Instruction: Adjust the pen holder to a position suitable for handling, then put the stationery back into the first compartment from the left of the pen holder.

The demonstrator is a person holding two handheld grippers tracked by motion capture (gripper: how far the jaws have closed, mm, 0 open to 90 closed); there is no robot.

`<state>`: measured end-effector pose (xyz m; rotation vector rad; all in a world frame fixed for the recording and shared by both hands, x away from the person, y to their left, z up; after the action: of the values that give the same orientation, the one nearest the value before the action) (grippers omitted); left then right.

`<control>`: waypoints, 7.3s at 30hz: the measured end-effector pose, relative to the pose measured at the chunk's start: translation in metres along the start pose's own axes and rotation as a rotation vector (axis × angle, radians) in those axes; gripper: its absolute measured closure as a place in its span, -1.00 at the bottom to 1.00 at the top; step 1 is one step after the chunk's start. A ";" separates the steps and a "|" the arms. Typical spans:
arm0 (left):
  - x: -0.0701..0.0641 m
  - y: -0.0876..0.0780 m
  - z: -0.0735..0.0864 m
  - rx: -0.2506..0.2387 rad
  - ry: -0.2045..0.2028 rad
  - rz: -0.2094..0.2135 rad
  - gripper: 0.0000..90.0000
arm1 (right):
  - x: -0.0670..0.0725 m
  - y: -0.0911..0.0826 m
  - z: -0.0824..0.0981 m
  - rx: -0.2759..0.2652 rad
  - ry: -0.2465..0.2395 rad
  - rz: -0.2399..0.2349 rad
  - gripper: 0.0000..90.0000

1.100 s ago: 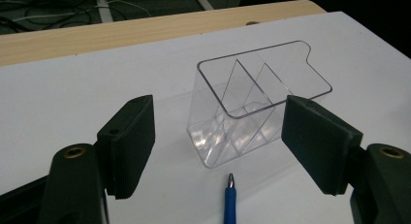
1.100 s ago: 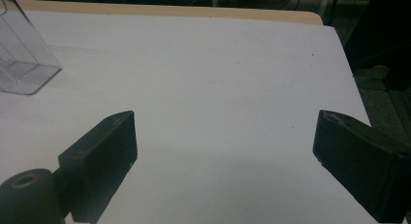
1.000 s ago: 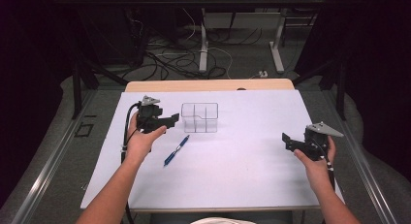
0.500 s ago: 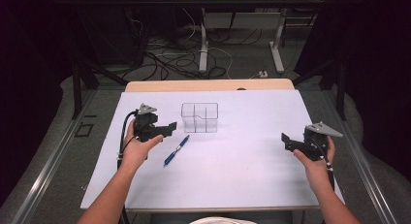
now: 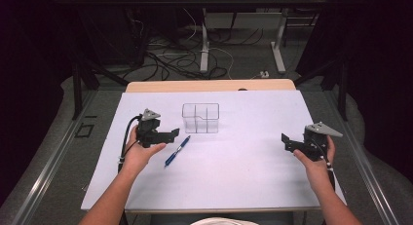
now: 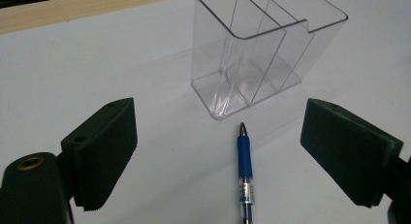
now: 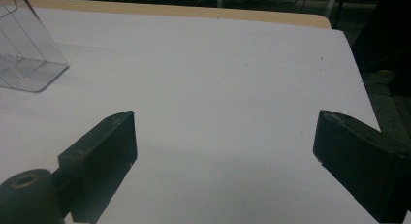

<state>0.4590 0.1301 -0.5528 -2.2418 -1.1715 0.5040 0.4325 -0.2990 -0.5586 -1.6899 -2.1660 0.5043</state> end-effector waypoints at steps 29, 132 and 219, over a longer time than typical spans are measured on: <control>-0.015 0.033 0.024 0.197 -0.062 0.040 -0.30 | 0.003 0.001 0.001 -0.004 -0.001 -0.001 -0.82; -0.025 0.062 0.045 0.462 0.025 0.055 0.69 | -0.002 -0.002 0.001 -0.007 -0.002 -0.002 -0.82; -0.028 0.013 -0.007 0.141 -0.160 0.134 0.77 | -0.004 -0.005 0.002 -0.001 0.002 0.005 -0.82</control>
<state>0.4556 0.0990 -0.5537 -2.2000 -1.0315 0.8075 0.4281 -0.3042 -0.5583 -1.6958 -2.1615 0.5031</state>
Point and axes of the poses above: each handheld gripper's, and its own axes: y roughly forward along the jaws, z roughly out of its underside, x roughly to its left, the point moved 10 cm from there along y, roughly forward along the jaws
